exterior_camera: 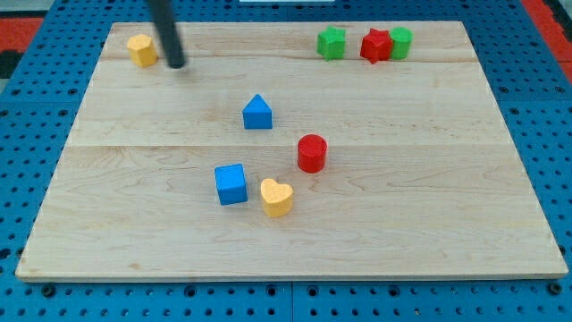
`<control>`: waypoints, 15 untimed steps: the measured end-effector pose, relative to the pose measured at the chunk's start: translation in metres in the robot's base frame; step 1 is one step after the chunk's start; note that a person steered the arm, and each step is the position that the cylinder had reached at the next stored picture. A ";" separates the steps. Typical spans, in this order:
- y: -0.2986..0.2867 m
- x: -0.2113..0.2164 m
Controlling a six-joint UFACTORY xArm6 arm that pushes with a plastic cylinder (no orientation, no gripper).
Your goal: Move the blue cube to the bottom left of the yellow hexagon
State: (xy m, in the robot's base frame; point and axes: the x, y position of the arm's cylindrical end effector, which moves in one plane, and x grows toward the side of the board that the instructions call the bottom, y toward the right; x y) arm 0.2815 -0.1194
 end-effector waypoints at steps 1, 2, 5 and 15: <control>0.087 0.005; 0.148 0.034; 0.067 0.136; -0.064 0.142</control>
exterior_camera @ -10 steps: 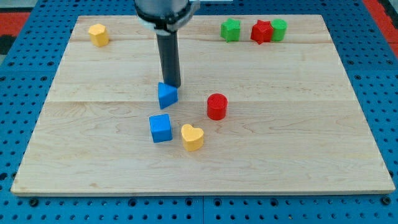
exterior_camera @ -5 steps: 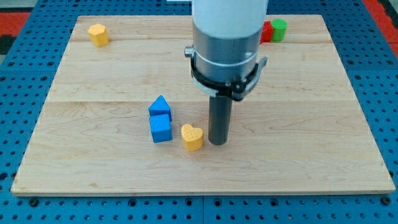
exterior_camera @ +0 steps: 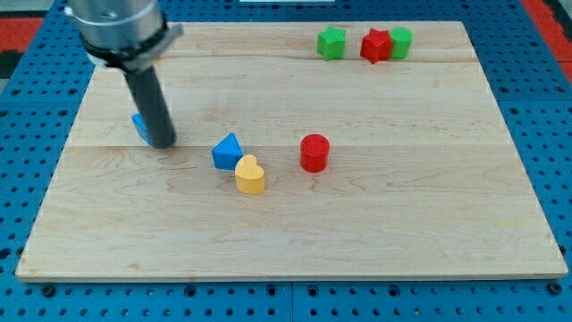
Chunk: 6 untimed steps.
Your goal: Move the blue cube to the bottom left of the yellow hexagon
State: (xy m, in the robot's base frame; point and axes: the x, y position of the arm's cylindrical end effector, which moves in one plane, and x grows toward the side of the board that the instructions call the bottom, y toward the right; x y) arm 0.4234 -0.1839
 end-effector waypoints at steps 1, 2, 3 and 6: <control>-0.043 -0.023; -0.049 -0.049; -0.045 -0.073; 0.137 -0.066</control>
